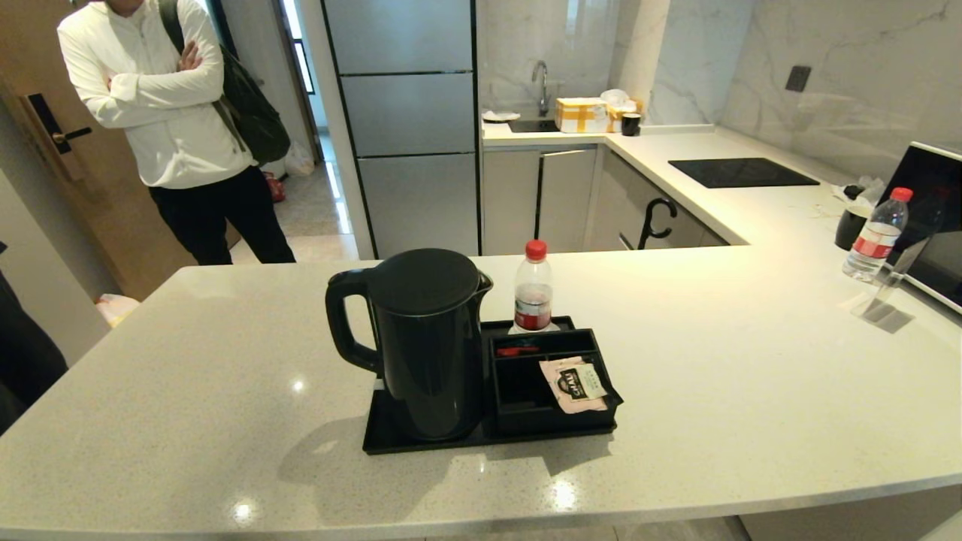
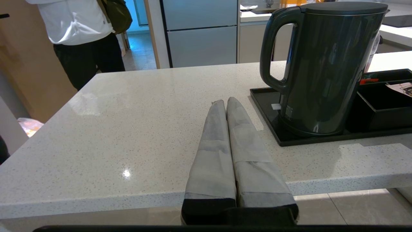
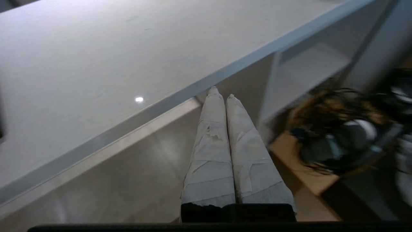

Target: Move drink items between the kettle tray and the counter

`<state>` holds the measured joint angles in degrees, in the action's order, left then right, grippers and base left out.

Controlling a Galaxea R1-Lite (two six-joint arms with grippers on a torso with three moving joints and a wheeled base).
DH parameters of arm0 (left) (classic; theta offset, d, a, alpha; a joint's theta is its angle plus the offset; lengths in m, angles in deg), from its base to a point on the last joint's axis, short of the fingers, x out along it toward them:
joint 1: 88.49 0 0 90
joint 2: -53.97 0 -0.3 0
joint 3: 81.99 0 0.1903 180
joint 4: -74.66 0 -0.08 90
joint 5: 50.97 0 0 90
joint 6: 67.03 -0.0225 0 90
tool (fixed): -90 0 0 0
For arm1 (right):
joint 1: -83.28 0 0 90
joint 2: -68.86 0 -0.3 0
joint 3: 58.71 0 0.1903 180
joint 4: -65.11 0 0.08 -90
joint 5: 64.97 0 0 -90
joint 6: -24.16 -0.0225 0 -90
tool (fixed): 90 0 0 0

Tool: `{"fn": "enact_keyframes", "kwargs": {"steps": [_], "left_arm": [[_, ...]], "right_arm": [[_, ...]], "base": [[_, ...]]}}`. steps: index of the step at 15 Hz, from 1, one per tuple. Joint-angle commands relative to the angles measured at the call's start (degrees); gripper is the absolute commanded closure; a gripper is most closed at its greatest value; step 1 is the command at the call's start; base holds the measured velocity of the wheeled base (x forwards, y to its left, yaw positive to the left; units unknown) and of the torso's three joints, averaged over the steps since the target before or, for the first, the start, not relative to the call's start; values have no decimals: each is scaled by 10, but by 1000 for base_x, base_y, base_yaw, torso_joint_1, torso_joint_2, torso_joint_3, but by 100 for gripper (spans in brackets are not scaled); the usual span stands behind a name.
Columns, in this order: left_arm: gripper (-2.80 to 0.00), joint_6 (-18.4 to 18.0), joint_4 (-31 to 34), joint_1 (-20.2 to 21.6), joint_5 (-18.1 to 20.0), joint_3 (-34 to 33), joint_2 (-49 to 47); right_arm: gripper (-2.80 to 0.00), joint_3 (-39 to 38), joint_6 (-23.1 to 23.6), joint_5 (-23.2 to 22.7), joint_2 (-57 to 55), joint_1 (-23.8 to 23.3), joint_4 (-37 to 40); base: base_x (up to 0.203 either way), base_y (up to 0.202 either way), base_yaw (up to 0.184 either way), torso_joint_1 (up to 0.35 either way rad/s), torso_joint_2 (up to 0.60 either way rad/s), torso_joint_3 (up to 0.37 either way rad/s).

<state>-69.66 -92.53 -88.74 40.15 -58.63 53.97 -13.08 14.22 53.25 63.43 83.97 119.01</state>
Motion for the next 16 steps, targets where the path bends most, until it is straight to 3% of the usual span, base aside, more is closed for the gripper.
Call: {"fn": "enact_keyframes", "kwargs": {"steps": [1, 3, 6, 7, 10, 12, 14, 16], "left_arm": [[0, 0, -1, 1, 0, -23, 0], [0, 0, -3, 1, 0, -23, 0], [0, 0, -3, 1, 0, -23, 0], [0, 0, -3, 1, 0, -23, 0], [0, 0, -3, 1, 0, -23, 0], [0, -1, -3, 1, 0, -23, 0], [0, -1, -3, 1, 1, -23, 0], [0, 0, -3, 1, 0, -23, 0]], "right_arm": [[0, -27, -4, -46, 55, -2, -7], [0, -86, 1, -84, 55, -2, -103], [0, -216, 22, -205, 54, -2, -393], [0, -226, 32, -231, 54, -2, -433], [0, -238, 48, -275, 53, -3, -374], [0, -239, 52, -272, 54, -3, -375], [0, -241, 96, -276, 54, -3, -356], [0, -240, 96, -277, 54, -3, -356]], "base": [[0, 0, 0, 0, 0, 0], [0, 0, 0, 0, 0, 0], [0, 0, 0, 0, 0, 0], [0, 0, 0, 0, 0, 0], [0, 0, 0, 0, 0, 0], [0, 0, 0, 0, 0, 0], [0, 0, 0, 0, 0, 0], [0, 0, 0, 0, 0, 0]]}}
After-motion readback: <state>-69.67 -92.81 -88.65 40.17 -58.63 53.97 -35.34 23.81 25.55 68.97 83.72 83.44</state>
